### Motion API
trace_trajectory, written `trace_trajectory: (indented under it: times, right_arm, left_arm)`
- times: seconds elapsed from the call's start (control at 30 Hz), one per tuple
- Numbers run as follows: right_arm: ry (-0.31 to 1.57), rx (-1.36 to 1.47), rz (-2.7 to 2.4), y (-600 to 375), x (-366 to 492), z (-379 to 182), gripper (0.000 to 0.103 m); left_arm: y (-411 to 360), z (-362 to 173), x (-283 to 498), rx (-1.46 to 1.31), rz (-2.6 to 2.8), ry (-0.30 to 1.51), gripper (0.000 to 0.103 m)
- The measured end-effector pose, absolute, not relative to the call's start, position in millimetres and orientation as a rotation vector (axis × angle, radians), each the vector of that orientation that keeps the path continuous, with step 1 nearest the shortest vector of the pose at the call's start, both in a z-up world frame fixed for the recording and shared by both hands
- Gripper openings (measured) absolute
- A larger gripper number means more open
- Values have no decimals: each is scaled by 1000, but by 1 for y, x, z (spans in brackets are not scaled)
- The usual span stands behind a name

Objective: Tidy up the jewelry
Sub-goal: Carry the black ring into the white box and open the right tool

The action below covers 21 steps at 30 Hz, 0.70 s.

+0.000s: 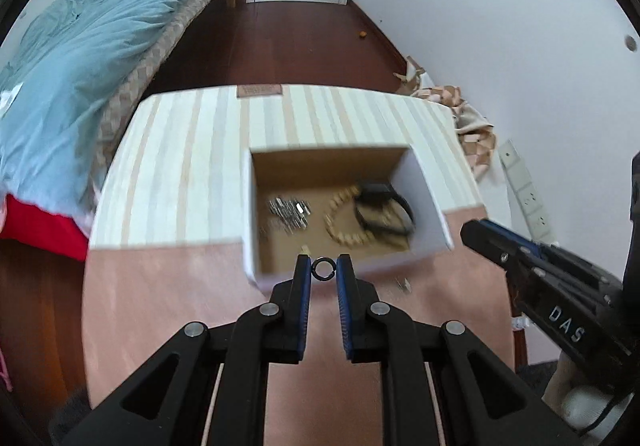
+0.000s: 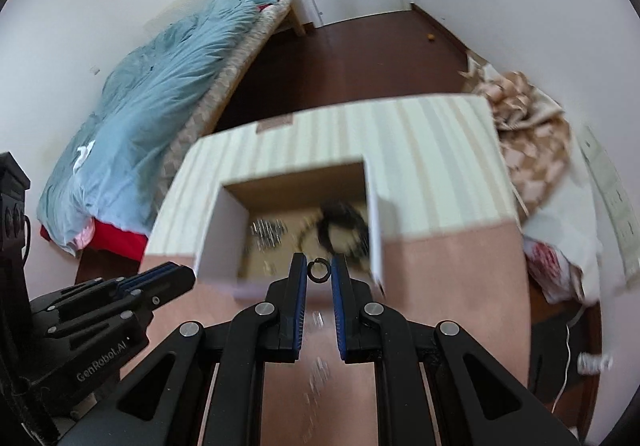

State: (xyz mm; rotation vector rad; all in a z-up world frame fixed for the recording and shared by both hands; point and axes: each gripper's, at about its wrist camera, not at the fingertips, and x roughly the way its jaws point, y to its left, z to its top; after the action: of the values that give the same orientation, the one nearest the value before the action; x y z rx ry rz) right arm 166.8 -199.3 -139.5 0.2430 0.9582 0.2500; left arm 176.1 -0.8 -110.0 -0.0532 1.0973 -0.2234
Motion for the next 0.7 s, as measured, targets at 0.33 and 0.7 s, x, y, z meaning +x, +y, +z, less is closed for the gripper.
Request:
trace_trajectory:
  times: [0.33, 0.7]
  right_arm:
    - [1210, 283, 363, -167, 275, -178, 14]
    - [1215, 248, 303, -176, 274, -177, 48]
  left_arm:
    - [14, -129, 258, -80, -206, 1207, 12]
    - [34, -115, 263, -113, -120, 1174, 64]
